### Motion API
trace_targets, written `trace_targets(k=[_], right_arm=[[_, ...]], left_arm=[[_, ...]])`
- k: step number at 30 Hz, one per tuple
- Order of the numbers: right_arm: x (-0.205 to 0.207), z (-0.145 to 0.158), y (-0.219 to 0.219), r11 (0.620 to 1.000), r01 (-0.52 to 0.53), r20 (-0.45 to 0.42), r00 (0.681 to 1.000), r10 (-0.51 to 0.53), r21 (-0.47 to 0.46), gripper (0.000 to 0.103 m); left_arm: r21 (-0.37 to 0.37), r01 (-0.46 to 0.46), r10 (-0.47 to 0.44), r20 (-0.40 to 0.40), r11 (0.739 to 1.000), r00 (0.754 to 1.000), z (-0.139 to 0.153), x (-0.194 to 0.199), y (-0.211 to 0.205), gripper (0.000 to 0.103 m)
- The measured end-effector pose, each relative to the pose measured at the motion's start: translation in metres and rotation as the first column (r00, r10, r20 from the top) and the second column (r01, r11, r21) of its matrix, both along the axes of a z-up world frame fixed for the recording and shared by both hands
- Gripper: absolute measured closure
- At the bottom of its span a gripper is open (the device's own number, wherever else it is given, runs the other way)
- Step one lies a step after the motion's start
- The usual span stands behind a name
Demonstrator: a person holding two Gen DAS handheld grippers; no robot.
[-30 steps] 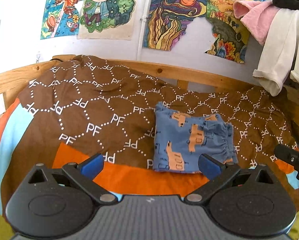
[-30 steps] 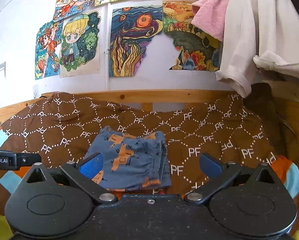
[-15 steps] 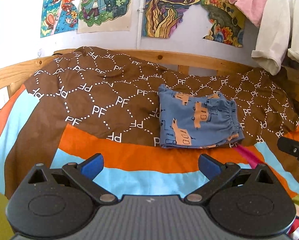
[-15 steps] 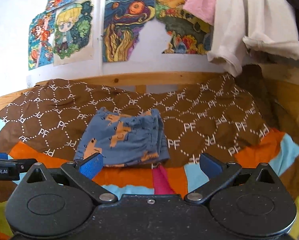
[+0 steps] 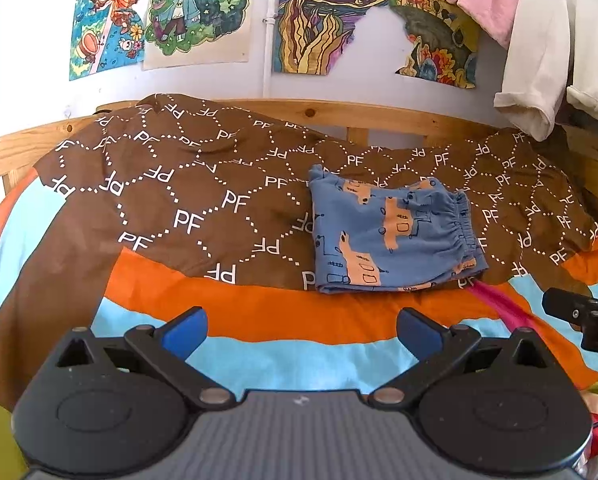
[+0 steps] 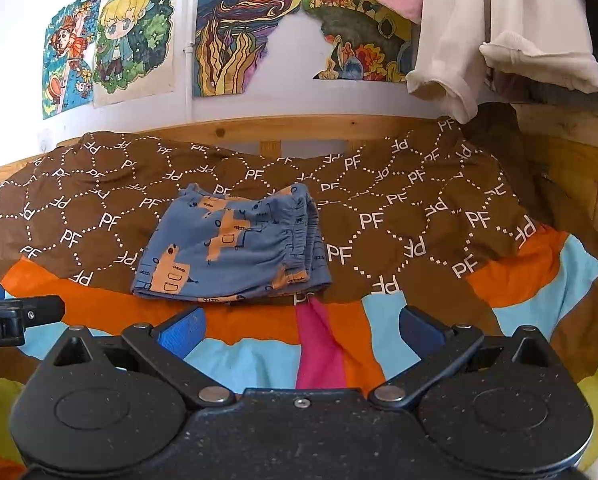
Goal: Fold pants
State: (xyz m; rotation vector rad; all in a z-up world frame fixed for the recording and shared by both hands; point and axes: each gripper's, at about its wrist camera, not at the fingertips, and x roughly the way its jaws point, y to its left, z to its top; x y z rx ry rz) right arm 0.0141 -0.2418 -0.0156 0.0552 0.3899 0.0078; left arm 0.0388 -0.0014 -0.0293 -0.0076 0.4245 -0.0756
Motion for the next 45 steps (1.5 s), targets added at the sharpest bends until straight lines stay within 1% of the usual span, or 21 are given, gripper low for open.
trace_targets(k=[7, 18, 45], right_arm=[[0.0010, -0.0002, 0.0042, 1.000, -0.010, -0.010, 1.000, 0.010, -0.017, 0.001], [0.0019, 0.0018, 0.0079, 0.999, -0.029, -0.009, 1.000, 0.029, -0.031, 0.001], [0.0037, 0.0013, 0.0078, 0.999, -0.033, -0.020, 0.999, 0.033, -0.035, 0.001]], left_arm=[[-0.021, -0.010, 0.010, -0.010, 1.000, 1.000, -0.0010, 0.0017, 0.0052, 0.000], [-0.012, -0.021, 0.021, 0.002, 1.000, 1.000, 0.0011, 0.0016, 0.0063, 0.000], [-0.002, -0.013, 0.013, 0.004, 1.000, 1.000, 0.0011, 0.0024, 0.0057, 0.000]])
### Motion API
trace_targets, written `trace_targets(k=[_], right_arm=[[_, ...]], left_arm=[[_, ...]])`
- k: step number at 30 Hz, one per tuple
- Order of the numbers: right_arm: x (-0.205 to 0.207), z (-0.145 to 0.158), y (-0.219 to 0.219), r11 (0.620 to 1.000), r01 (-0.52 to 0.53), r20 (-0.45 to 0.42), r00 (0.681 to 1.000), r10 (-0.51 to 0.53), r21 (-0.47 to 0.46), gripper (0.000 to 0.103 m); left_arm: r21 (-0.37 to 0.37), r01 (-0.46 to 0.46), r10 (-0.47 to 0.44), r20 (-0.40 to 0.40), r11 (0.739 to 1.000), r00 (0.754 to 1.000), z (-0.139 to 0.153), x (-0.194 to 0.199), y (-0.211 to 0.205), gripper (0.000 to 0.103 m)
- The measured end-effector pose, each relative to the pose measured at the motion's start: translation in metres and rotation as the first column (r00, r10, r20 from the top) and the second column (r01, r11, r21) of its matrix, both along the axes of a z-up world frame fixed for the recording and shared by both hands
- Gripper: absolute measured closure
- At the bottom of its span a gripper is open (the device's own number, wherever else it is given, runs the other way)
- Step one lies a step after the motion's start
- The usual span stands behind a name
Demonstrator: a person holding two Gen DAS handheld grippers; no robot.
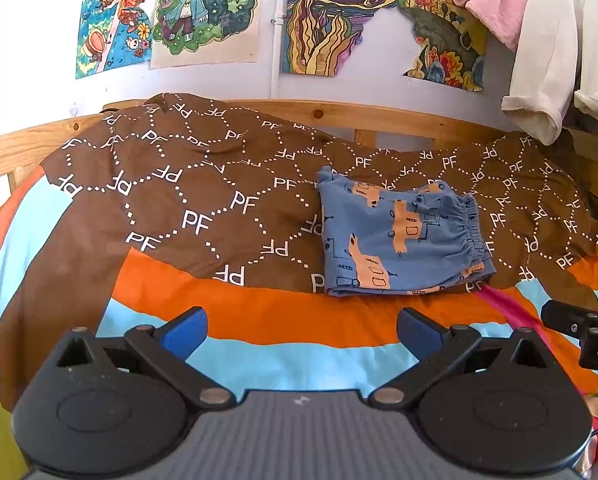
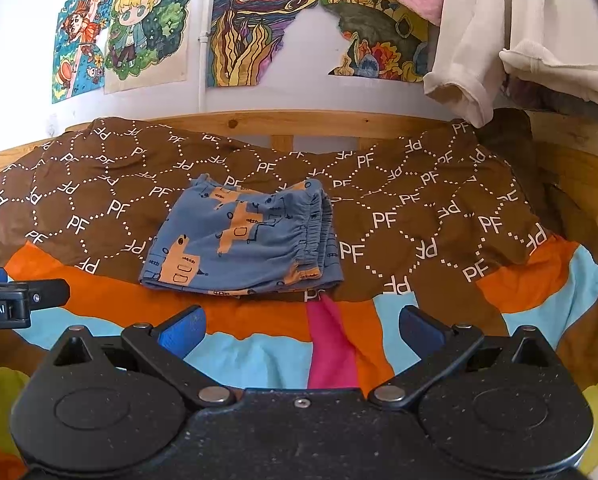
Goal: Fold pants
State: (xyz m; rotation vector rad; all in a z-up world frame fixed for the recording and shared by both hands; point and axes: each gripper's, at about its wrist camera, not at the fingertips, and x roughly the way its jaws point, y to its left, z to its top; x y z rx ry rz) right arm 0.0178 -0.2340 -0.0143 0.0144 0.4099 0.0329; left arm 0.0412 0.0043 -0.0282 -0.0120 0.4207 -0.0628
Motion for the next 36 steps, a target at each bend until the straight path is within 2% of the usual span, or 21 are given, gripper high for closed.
trace_targets(k=[12, 36], right_arm=[[0.0001, 0.0000, 0.0005, 1.000, -0.003, -0.004, 1.000, 0.003, 0.001, 0.001], [0.0007, -0.0020, 0.0018, 1.000, -0.019, -0.008, 1.000, 0.019, 0.000, 0.001]], left_arm=[[0.035, -0.038, 0.038, -0.005, 0.999, 0.999, 0.0017, 0.0010, -0.0022, 0.000], [0.019, -0.041, 0.041, -0.033, 0.999, 0.999, 0.0030, 0.0013, -0.0001, 0.000]])
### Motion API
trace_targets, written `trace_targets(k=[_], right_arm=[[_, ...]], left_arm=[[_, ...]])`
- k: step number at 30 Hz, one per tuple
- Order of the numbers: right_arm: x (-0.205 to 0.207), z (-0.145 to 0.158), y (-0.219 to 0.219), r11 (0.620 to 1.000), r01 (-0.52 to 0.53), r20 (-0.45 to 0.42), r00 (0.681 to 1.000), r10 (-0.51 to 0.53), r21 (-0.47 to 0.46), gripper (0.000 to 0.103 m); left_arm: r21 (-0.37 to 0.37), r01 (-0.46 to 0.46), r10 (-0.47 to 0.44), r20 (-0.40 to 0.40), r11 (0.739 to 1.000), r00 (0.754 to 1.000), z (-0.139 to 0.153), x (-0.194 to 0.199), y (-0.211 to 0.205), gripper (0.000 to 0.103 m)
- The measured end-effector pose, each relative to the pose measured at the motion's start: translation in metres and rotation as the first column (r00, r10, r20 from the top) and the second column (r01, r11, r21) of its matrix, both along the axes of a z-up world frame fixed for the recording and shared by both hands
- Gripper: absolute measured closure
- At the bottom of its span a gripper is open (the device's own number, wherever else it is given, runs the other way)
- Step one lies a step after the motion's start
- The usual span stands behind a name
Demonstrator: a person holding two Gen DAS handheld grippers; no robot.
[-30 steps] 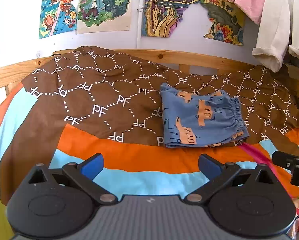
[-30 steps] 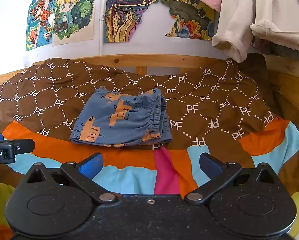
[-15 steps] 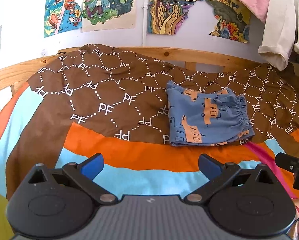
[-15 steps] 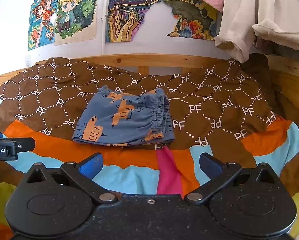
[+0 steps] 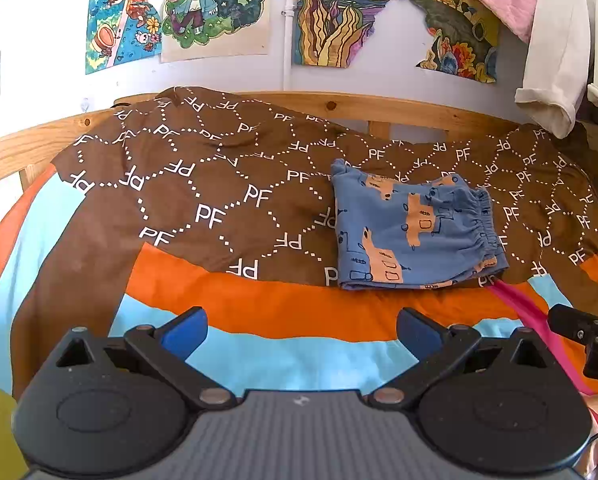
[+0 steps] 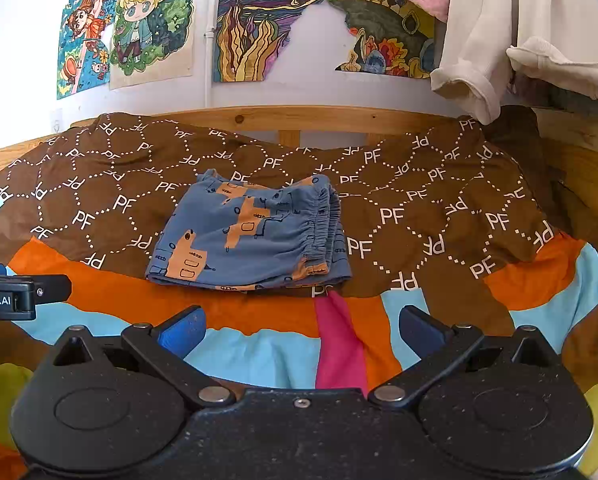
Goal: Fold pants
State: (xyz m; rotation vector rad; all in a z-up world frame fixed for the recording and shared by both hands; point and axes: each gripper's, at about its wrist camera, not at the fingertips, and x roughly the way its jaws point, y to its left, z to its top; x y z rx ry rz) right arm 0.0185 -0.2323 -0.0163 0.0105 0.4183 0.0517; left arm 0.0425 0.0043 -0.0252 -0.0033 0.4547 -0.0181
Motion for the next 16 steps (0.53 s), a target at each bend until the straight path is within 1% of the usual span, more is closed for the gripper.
trace_targets(k=[16], right_arm=[[-0.0008, -0.0040, 0.0033, 1.000, -0.004, -0.011, 1.000, 0.004, 0.010, 0.001]], left_arm=[[-0.002, 0.023, -0.023, 0.002, 1.000, 1.000, -0.0004, -0.0011, -0.0012, 0.000]])
